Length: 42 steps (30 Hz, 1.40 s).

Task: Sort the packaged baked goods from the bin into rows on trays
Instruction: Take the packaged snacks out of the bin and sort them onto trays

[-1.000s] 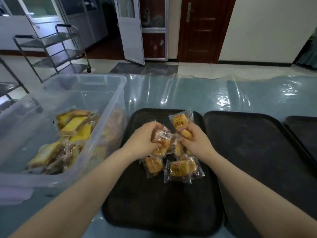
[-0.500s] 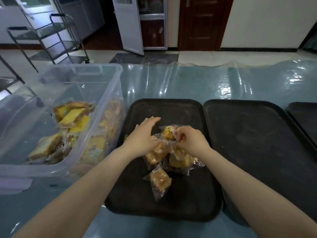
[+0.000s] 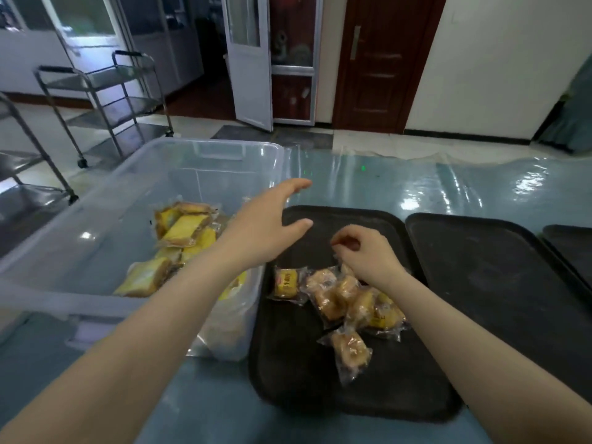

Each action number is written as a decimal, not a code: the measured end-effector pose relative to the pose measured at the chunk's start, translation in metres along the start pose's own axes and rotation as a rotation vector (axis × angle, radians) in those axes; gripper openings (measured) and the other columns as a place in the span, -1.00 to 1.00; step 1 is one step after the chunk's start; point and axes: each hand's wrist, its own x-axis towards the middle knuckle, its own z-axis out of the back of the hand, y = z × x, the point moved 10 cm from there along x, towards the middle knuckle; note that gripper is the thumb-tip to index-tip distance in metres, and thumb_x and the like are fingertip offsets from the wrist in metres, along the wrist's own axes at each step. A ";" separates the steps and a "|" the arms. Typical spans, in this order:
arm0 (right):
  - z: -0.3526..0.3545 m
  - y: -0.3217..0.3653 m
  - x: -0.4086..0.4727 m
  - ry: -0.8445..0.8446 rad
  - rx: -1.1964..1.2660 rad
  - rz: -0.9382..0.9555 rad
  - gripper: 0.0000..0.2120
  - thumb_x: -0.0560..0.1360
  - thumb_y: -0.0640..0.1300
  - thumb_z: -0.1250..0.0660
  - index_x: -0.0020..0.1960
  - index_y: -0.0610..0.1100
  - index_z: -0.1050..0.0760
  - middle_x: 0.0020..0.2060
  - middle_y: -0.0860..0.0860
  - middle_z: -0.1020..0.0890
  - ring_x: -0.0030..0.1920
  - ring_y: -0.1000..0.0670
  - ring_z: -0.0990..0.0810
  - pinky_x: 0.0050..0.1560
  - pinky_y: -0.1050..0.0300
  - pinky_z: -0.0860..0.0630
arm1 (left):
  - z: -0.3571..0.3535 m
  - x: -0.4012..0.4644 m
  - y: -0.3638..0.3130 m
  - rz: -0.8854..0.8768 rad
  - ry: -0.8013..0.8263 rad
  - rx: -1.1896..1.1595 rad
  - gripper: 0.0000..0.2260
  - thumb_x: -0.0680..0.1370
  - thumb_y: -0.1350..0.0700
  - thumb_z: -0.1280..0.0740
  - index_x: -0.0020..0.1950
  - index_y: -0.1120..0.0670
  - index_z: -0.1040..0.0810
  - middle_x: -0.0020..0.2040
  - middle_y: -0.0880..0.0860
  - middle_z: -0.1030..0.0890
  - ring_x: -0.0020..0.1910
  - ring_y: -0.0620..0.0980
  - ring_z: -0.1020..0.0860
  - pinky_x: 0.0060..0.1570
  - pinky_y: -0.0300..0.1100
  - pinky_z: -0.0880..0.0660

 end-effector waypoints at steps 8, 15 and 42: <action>-0.040 0.137 -0.011 -0.161 0.118 0.144 -0.79 0.48 -0.14 -0.37 -0.17 0.19 -0.53 -0.21 0.29 -0.61 -0.11 0.28 -0.56 -0.13 0.38 -0.47 | 0.099 -0.062 0.116 0.096 0.023 -0.110 -0.53 0.49 0.02 -0.39 0.37 -0.09 -0.38 0.29 -0.13 -0.48 0.22 -0.20 -0.45 0.19 -0.21 -0.37; -0.108 0.193 -0.008 0.040 0.002 0.149 -0.88 0.47 -0.12 -0.41 -0.05 0.08 -0.56 -0.15 0.18 -0.64 -0.12 0.24 -0.58 -0.13 0.46 -0.46 | 0.148 -0.101 0.191 0.146 0.060 0.052 -0.54 0.49 0.04 -0.39 0.37 -0.08 -0.38 0.31 -0.11 -0.48 0.29 -0.10 -0.42 0.11 -0.25 -0.30; -0.245 0.127 0.053 0.701 -1.000 0.109 -0.42 0.44 -0.26 -0.38 0.41 -0.03 -0.32 0.21 -0.10 -0.54 0.16 -0.17 -0.52 0.08 -0.01 -0.52 | 0.036 -0.065 0.238 -0.011 0.865 0.588 -0.25 0.43 0.11 -0.44 0.52 -0.04 -0.12 0.46 0.03 -0.26 0.38 0.08 -0.31 0.27 0.00 -0.38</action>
